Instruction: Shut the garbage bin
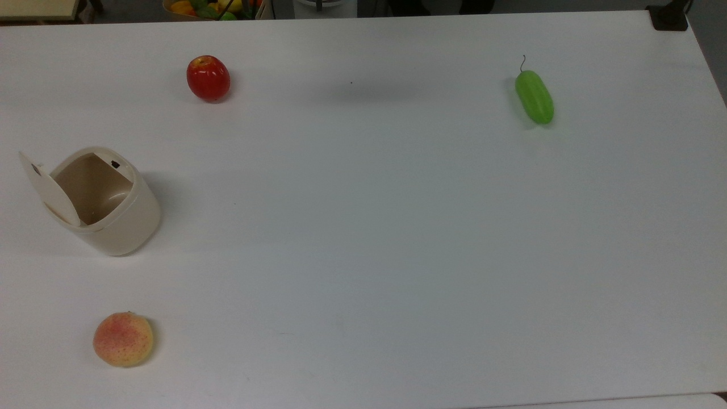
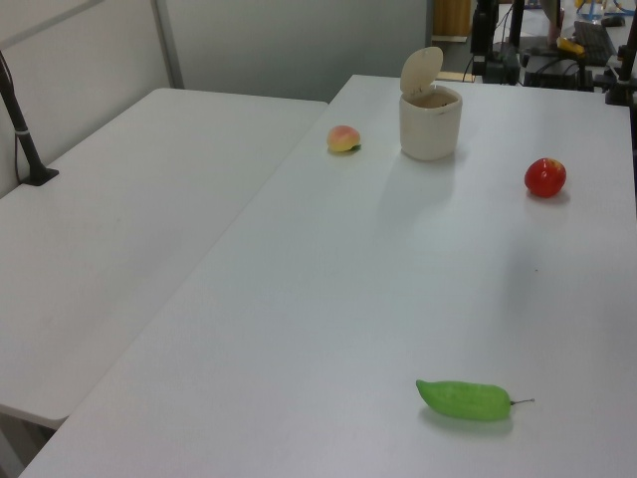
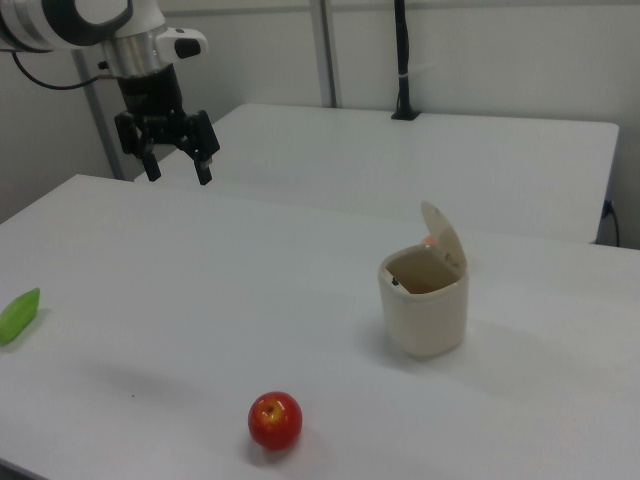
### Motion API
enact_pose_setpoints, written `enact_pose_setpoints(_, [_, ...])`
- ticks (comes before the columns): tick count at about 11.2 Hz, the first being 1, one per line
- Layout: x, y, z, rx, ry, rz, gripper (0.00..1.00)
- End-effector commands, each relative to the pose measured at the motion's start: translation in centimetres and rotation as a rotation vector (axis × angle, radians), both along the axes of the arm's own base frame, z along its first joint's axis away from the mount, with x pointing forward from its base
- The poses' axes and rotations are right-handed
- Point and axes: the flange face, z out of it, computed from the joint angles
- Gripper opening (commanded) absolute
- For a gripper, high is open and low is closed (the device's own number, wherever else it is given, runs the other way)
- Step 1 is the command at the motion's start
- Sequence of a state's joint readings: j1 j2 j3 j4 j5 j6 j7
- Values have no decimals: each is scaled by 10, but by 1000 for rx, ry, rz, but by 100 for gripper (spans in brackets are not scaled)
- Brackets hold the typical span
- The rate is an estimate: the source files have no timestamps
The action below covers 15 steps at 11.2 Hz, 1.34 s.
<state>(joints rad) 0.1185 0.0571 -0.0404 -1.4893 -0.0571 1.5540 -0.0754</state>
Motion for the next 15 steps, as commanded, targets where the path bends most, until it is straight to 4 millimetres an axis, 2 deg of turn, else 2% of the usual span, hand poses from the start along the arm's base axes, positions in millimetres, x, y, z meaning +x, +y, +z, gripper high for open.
enact_pose_setpoints(1, [1, -12, -4, -6, -10, -26, 100])
enact_pose_setpoints(12, [1, -11, -5, -6, -7, -23, 100])
enact_pose_setpoints(13, [1, -12, -5, -5, -7, -23, 97])
enact_pose_setpoints(14, [1, -12, -5, -5, -6, -16, 89])
enact_pose_setpoints(15, [1, -12, -5, -5, -5, -16, 65])
